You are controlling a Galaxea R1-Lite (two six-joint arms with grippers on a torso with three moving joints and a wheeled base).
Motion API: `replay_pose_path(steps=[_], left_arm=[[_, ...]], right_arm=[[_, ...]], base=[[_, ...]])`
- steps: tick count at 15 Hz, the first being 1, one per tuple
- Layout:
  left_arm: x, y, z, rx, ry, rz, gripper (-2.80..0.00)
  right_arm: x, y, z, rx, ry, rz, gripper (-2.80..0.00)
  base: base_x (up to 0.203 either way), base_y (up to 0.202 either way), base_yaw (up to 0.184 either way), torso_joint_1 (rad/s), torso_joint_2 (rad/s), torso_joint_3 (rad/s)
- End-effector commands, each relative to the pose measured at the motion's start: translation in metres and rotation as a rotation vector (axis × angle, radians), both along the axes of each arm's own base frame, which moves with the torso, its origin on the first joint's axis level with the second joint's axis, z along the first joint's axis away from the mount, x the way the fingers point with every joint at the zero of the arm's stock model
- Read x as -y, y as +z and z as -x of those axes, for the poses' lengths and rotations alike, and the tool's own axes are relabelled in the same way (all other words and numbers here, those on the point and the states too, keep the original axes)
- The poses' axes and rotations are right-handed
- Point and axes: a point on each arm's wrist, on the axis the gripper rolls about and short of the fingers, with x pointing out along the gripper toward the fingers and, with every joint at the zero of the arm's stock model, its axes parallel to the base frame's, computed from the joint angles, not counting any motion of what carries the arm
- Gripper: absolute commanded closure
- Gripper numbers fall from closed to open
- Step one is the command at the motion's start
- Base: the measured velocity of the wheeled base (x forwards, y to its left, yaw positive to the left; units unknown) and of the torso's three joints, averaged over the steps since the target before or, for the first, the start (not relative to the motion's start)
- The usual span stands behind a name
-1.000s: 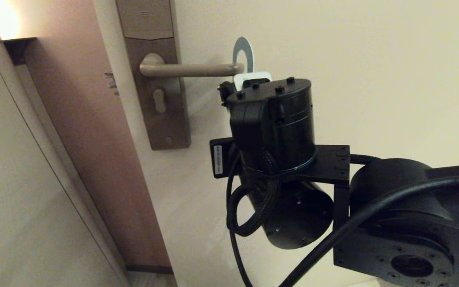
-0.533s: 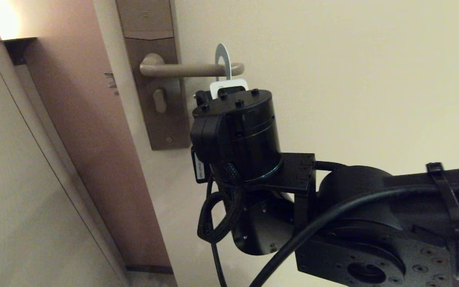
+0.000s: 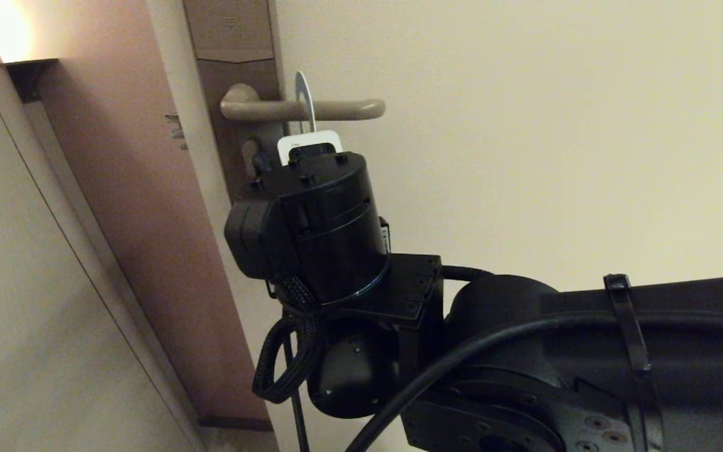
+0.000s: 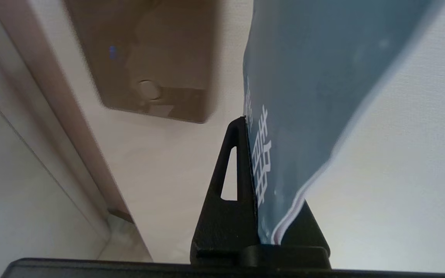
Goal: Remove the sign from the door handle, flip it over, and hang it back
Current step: Hang the sign back with the other side facing out
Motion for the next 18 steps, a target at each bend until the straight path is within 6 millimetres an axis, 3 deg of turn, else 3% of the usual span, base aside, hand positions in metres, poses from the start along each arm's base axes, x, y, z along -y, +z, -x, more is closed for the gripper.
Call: replay_pose_path(steps=[1, 13, 14, 18], left_arm=[[0.0, -0.0002, -0.0002, -0.002, 0.0, 0.0, 0.0], [0.0, -0.0002, -0.0002, -0.002, 0.0, 0.0, 0.0], [0.0, -0.0002, -0.0002, -0.002, 0.0, 0.0, 0.0], [0.0, 0.0002, 0.0, -0.001, 0.0, 0.0, 0.0]], right_arm=[[-0.0034, -0.0023, 0.0003, 0.0, -0.001, 0.001, 0.0], [-0.0063, 0.0005, 0.0056, 0.006, 0.015, 0.0, 0.0], [-0.0063, 0.0006, 0.0056, 0.006, 0.015, 0.0, -2.8], [-0.006, 0.0006, 0.0057, 0.007, 0.014, -0.003, -2.8]], base=[[0.0, 0.0, 0.0, 0.0, 0.0, 0.0], [0.0, 0.0, 0.0, 0.0, 0.0, 0.0], [0.0, 0.0, 0.0, 0.0, 0.0, 0.0], [0.0, 0.0, 0.0, 0.0, 0.0, 0.0]])
